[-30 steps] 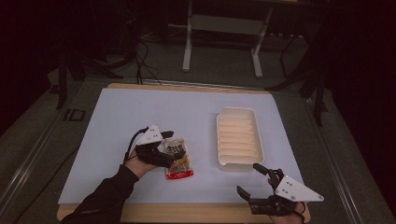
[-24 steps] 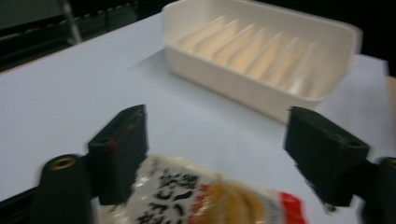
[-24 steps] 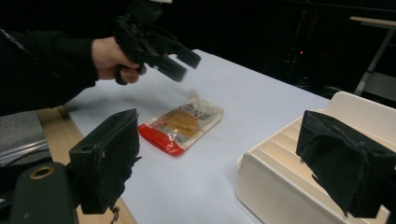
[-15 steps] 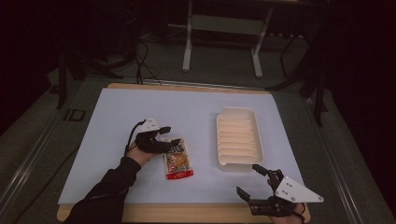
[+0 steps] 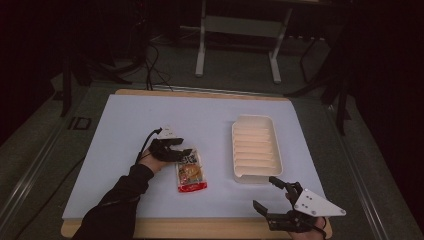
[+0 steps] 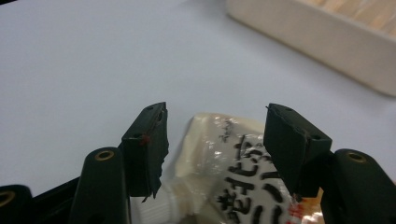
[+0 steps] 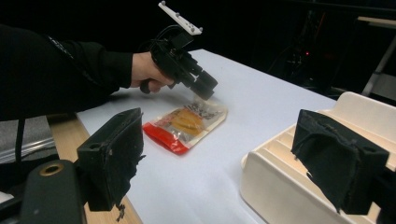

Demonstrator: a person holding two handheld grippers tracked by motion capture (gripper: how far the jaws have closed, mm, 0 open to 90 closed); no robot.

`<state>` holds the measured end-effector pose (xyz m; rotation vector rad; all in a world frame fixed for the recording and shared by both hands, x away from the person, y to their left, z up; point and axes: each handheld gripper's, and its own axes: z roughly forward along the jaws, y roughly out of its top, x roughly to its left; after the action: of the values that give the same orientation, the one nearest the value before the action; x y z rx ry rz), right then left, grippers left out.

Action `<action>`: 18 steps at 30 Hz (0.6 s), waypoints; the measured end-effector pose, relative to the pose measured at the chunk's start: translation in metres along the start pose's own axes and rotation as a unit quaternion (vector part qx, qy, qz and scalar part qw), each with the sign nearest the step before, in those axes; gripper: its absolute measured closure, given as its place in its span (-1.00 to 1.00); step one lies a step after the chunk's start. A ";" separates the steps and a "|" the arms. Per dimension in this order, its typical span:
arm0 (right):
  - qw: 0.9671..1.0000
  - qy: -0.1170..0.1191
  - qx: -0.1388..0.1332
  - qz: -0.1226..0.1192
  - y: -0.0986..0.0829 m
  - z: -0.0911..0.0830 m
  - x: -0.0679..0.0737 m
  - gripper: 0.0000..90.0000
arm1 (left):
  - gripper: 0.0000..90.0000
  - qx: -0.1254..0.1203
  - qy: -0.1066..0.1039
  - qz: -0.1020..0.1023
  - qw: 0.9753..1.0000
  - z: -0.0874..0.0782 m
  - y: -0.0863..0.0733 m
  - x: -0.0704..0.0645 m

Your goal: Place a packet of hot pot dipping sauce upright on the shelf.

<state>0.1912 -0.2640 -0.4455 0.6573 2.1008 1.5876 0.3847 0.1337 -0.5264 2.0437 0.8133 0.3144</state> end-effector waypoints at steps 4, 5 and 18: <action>1.000 0.003 0.005 0.002 -0.001 0.001 0.000 -0.64 | -0.11 0.015 -0.011 0.000 1.000 0.008 -0.003 0.002; 1.000 0.002 0.005 0.003 -0.001 0.001 0.000 -0.64 | -0.12 0.026 -0.012 0.001 1.000 0.010 -0.004 0.003; 1.000 0.002 0.011 0.009 -0.002 0.002 -0.001 -0.64 | -0.12 0.085 0.009 0.028 0.996 0.022 -0.003 -0.004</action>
<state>0.1936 -0.2634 -0.4476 0.6827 2.1250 1.5786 0.3911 0.1178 -0.5413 2.2284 0.8180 0.3054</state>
